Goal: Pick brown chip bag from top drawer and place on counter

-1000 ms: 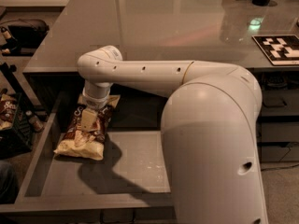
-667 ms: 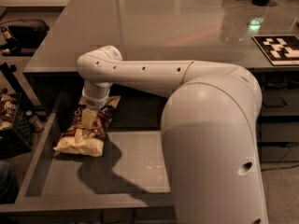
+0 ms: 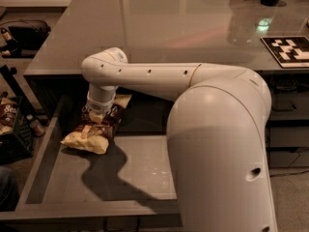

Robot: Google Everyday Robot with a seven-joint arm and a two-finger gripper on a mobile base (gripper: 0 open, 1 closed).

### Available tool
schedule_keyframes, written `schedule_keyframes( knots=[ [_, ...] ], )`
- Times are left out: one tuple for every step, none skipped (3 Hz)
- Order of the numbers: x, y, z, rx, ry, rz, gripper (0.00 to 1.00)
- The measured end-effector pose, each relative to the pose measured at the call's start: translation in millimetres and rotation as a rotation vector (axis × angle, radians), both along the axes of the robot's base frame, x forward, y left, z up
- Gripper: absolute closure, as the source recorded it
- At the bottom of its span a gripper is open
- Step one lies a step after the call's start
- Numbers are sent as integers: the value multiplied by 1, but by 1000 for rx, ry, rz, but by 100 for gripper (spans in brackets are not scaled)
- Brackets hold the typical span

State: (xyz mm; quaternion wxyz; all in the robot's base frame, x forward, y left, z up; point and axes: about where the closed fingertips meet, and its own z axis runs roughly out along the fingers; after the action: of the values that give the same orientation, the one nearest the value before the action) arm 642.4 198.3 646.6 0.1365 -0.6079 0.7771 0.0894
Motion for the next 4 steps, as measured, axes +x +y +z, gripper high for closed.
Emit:
schedule_keyframes(
  knots=[
    [-1, 0, -2, 5, 7, 5, 100],
    [-10, -11, 11, 62, 23, -10, 100],
    [-34, -39, 48, 145, 42, -41, 100],
    [-34, -39, 48, 145, 42, -41, 100]
  ],
)
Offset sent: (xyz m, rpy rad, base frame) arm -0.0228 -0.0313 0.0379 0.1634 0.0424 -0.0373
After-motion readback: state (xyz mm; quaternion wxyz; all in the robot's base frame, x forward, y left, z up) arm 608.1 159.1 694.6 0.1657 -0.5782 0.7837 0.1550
